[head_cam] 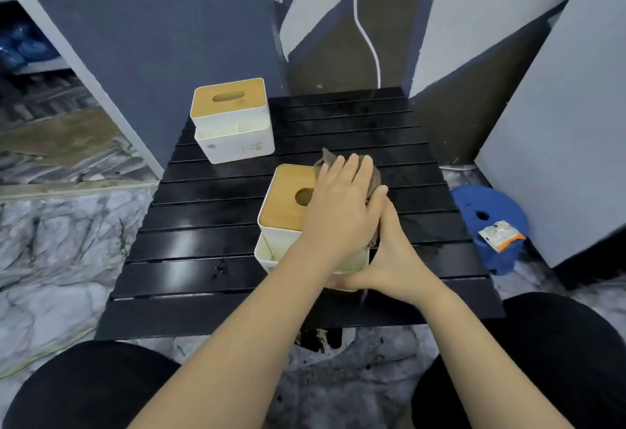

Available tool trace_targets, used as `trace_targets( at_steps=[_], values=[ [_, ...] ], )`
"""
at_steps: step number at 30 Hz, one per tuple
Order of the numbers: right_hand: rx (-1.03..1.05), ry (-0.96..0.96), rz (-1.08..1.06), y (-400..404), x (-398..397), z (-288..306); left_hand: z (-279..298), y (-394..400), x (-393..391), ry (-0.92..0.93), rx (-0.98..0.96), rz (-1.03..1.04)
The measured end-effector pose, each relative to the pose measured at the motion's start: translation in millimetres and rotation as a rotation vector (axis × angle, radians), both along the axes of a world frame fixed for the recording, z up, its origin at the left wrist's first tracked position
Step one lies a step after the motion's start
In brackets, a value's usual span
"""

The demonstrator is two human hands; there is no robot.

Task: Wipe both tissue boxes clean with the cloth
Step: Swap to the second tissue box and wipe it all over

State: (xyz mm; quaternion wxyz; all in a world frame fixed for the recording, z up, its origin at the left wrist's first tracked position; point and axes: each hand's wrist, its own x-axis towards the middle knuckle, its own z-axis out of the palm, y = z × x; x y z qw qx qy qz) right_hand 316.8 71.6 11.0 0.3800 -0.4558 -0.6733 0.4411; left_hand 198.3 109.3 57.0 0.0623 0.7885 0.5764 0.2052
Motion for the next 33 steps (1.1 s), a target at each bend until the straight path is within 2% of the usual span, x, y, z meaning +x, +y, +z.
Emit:
trace_targets(
  at_steps=[6,9,10,13,15,17,19,21,23,25,27,29,30,33],
  values=[
    [0.048,0.044,0.001,-1,0,-7,-10,-25,-9,-0.208,0.14,-0.11],
    [0.082,0.045,0.043,1,1,-12,-13,-46,-14,-0.388,0.244,-0.065],
    [0.067,0.05,0.054,1,1,-13,-10,-52,-17,-0.475,0.204,-0.041],
    [-0.035,0.068,0.039,0,4,-10,18,-61,-27,-0.836,-0.131,0.019],
    [-0.055,0.035,0.029,-3,5,-5,40,-55,-41,-0.941,-0.195,0.073],
    [-0.044,0.021,0.008,-5,5,-1,60,-39,-62,-0.901,-0.239,0.143],
    [-0.028,0.038,-0.03,-4,2,4,71,-16,-84,-0.759,-0.362,0.191],
    [-0.021,0.039,-0.075,0,-3,7,68,6,-99,-0.605,-0.384,0.207],
    [0.002,0.005,-0.099,7,-8,9,55,22,-100,-0.456,-0.245,0.221],
    [0.039,-0.069,-0.107,12,-14,11,34,31,-94,-0.18,-0.034,0.245],
    [0.075,-0.131,-0.142,17,-16,9,17,32,-88,0.002,0.147,0.282],
    [0.1,-0.142,-0.166,19,-16,7,8,25,-84,0.064,0.27,0.33],
    [0.106,-0.139,-0.173,19,-16,6,3,19,-81,0.08,0.266,0.323],
    [0.108,-0.09,-0.19,19,-17,3,-7,-10,-68,0.047,0.079,0.266]
  ],
)
